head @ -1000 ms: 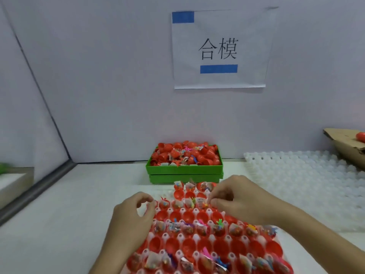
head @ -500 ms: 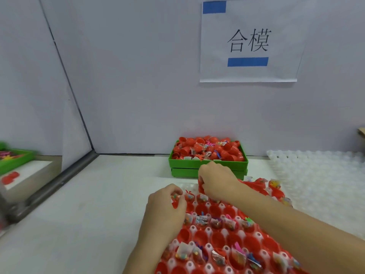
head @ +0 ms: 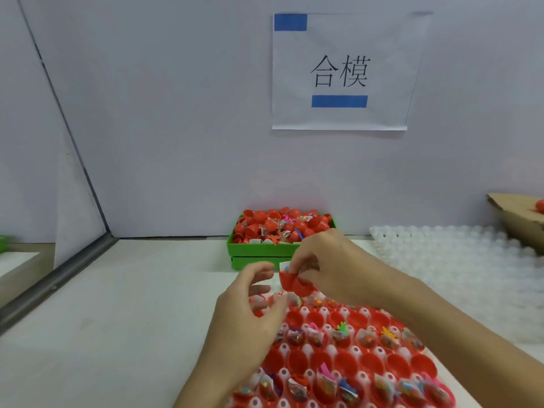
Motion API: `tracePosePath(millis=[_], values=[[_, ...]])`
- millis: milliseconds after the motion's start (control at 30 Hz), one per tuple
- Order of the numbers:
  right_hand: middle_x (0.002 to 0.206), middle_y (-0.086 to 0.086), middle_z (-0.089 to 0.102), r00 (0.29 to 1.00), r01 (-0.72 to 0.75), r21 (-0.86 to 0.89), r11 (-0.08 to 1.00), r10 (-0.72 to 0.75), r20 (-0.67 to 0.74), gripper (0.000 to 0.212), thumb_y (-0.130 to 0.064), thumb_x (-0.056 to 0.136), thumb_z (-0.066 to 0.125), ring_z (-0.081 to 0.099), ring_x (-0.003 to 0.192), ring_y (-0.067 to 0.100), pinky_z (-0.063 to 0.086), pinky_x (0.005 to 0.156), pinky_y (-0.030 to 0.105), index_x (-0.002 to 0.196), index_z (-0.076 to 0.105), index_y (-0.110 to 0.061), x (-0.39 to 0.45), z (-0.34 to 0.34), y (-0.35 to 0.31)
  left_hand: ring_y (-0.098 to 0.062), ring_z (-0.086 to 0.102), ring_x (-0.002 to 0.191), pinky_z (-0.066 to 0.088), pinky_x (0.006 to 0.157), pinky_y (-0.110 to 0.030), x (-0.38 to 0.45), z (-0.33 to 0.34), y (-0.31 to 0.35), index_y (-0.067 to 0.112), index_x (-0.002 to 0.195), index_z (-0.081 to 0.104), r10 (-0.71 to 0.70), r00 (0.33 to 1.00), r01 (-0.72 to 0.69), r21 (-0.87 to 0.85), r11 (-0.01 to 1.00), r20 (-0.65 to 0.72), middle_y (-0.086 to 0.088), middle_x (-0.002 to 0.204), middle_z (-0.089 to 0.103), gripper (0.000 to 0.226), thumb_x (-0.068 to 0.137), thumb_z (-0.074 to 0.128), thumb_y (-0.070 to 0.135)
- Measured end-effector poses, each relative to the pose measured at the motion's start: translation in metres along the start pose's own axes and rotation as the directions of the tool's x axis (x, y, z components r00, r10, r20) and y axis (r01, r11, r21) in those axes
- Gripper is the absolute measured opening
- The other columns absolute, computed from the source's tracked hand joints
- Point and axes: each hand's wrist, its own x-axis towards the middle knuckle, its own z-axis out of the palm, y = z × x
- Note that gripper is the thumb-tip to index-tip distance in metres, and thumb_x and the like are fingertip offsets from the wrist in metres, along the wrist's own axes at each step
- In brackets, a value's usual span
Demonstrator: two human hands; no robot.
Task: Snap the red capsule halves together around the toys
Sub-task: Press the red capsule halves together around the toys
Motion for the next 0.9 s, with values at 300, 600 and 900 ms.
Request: tracePosePath(millis=[300, 600, 900], values=[[0.088, -0.015, 0.062, 0.999, 0.054, 0.074, 0.996, -0.054, 0.006, 0.021, -0.014, 0.091, 0.067, 0.057, 0.086, 0.002, 0.046, 0.073, 0.019, 0.096, 0.076, -0.032, -0.08, -0.013, 0.019, -0.017, 0.074, 0.093, 0.058, 0.088, -0.033, -0.018, 0.038, 0.015, 0.019, 0.112, 0.066, -0.061, 0.926, 0.161, -0.245, 0.956, 0.372, 0.003, 0.102, 0.077, 0.043, 0.073, 0.082, 0.011], [0.094, -0.015, 0.075, 0.93, -0.131, 0.639, 0.758, 0.318, -0.185, 0.034, -0.025, 0.085, 0.076, 0.071, 0.085, 0.006, 0.059, 0.075, 0.031, 0.105, 0.071, -0.052, -0.125, 0.021, 0.032, -0.011, 0.074, 0.08, 0.055, 0.072, -0.014, -0.026, 0.05, 0.022, 0.037, 0.083, 0.067, -0.016, 0.974, 0.057, -0.175, 0.983, 0.228, 0.005, 0.087, 0.076, 0.043, 0.075, 0.081, -0.003], [0.099, -0.01, 0.076, 0.91, -0.124, 0.704, 0.7, 0.363, -0.201, 0.051, 0.0, 0.082, 0.075, 0.071, 0.092, 0.01, 0.055, 0.079, 0.019, 0.102, 0.073, -0.046, -0.135, 0.037, 0.037, -0.004, 0.072, 0.077, 0.054, 0.068, -0.011, -0.033, 0.059, 0.023, 0.038, 0.087, 0.065, 0.076, 0.972, -0.058, -0.086, 0.995, 0.22, 0.012, 0.088, 0.071, 0.047, 0.071, 0.084, -0.001]])
